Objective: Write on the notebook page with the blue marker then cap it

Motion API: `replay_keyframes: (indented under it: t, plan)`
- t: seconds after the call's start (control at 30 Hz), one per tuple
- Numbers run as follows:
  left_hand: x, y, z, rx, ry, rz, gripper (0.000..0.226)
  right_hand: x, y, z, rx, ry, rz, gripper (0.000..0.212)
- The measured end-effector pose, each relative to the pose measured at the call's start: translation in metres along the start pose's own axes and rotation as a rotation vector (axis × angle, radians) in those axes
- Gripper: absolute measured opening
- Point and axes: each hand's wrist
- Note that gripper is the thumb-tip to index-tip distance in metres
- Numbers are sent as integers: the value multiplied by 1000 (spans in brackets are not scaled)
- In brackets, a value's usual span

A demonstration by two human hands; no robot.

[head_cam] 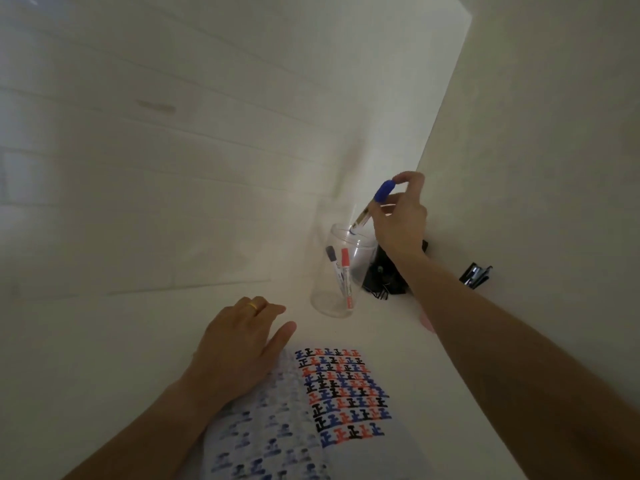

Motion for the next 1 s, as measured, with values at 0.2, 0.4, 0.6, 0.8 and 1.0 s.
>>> replay_keyframes:
  t: [0.2, 0.4, 0.6, 0.8, 1.0]
  plan:
    - [1, -2, -1, 0, -20, 1, 50, -16, -19, 28, -264, -42, -179, 24]
    - [1, -2, -1, -10, -27, -3, 51, -22, -24, 37, -361, -72, -244, 15]
    - [-3, 1, -2, -17, -29, -8, 48, -56, 10, 13, -324, 57, -210, 18]
    - [-30, 26, 19, 78, -49, 5, 41, -148, 73, -21, -301, 25, -392, 20]
    - [-84, 73, 51, -14, 31, -78, 49, -223, 131, -50, -270, -136, -484, 23]
Point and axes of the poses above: each hand's wrist, its own x-axis towards the middle knuckle, its own y-axis out of the back of the hand, z = x × y, and after that the axes turned 12 degrees about y, right-handed
